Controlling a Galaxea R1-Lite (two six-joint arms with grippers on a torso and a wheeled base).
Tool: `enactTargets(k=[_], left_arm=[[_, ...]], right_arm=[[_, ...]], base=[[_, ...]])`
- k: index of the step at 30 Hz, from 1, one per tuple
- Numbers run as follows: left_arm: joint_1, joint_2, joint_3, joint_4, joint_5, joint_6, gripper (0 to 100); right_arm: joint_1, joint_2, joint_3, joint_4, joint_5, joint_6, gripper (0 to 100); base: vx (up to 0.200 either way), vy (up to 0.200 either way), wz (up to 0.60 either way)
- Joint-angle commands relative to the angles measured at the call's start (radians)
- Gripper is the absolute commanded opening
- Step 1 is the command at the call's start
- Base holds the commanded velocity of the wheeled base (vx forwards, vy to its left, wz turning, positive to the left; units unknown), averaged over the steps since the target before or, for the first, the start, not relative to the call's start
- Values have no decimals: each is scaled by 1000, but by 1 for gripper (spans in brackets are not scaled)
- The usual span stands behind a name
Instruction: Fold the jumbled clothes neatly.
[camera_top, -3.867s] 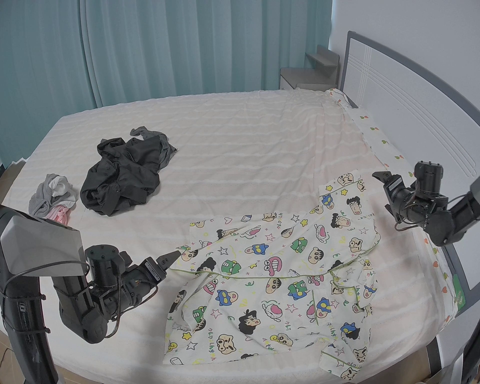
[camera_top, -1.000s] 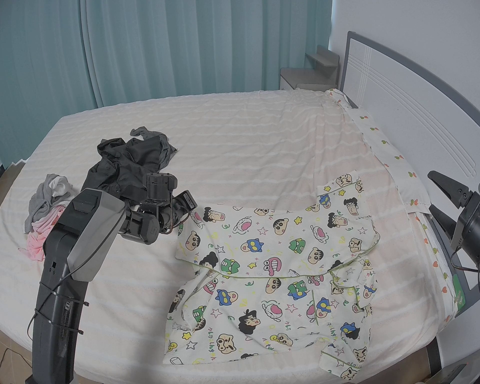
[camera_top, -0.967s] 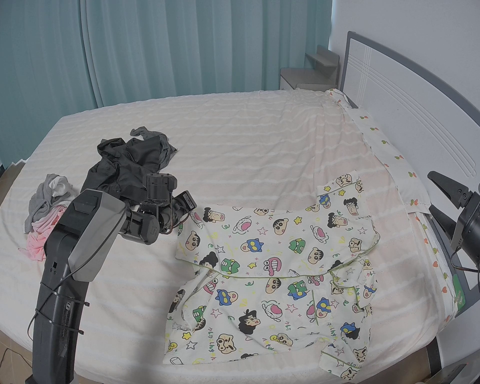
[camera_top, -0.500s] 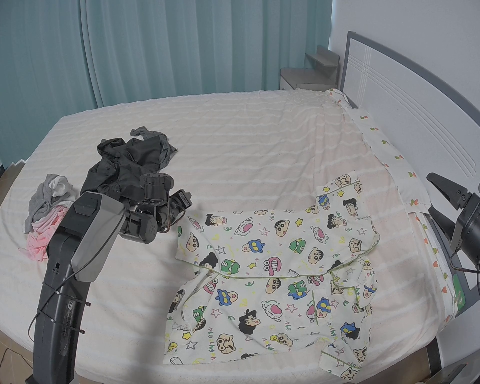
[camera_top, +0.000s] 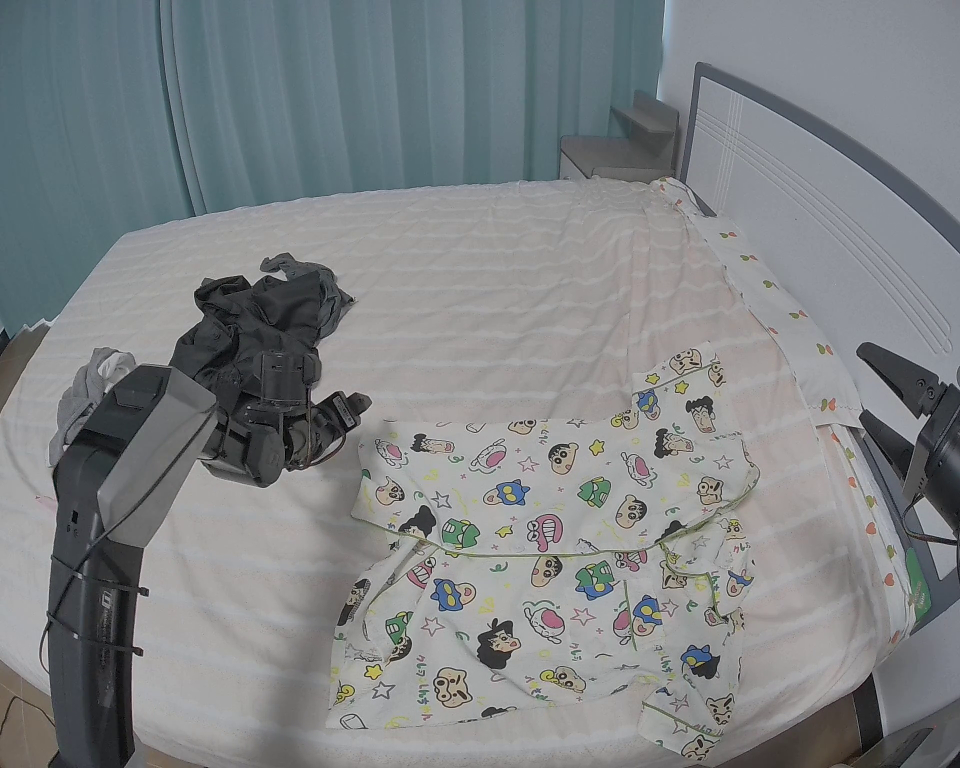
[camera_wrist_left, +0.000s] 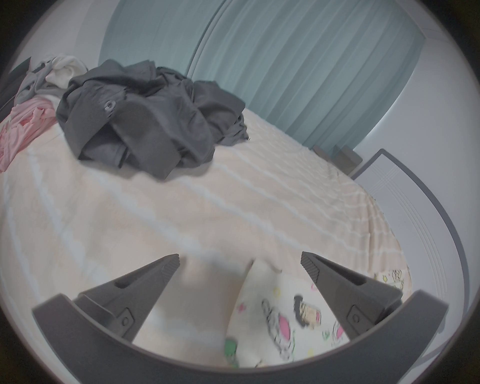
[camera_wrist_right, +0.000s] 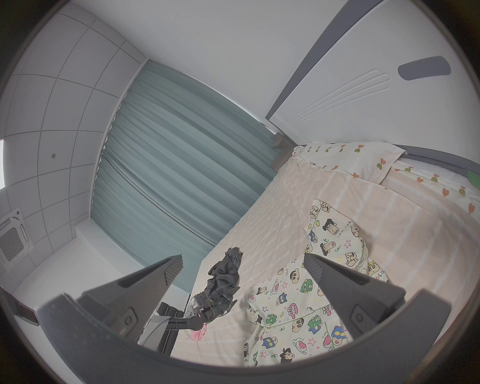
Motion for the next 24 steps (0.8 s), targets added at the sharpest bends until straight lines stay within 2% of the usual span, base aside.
enactTargets(k=[1, 2, 4, 5, 6, 8, 10, 11, 17, 22, 24], left_arm=[[0, -355, 477, -62, -211, 0, 100], [-6, -429, 620, -103, -251, 3, 100], [-6, -429, 620, -103, -251, 3, 100], [-39, -497, 813, -160, -259, 7, 100], [-42, -510, 891, -201, -265, 9, 100], [-46, -506, 956, -249, -265, 18, 100], [-46, -506, 956, -249, -265, 18, 100], [-49, -497, 1063, -345, -268, 30, 100], [-90, -481, 1224, -437, -320, -2, 100], [-104, -458, 1230, -476, -321, -52, 100], [-107, -417, 1230, -542, -320, -52, 100]], right_arm=[[0, -17, -2, 0, 1, 0, 100], [0, -14, -2, 0, 2, 0, 100], [0, -14, -2, 0, 2, 0, 100], [0, -17, -2, 0, 4, 0, 100], [2, -21, -2, 0, 5, 0, 100], [0, -24, -2, 0, 5, 0, 100], [0, -24, -2, 0, 5, 0, 100], [2, -28, -4, 0, 5, 0, 100], [2, -40, -5, 0, 5, -2, 100], [3, -40, -4, 0, 5, -2, 100], [3, -42, -5, 0, 5, -2, 100]], base=[[0, 0, 0], [0, 0, 0], [0, 0, 0], [0, 0, 0], [0, 0, 0], [0, 0, 0], [0, 0, 0], [0, 0, 0], [0, 0, 0], [0, 0, 0], [0, 0, 0]])
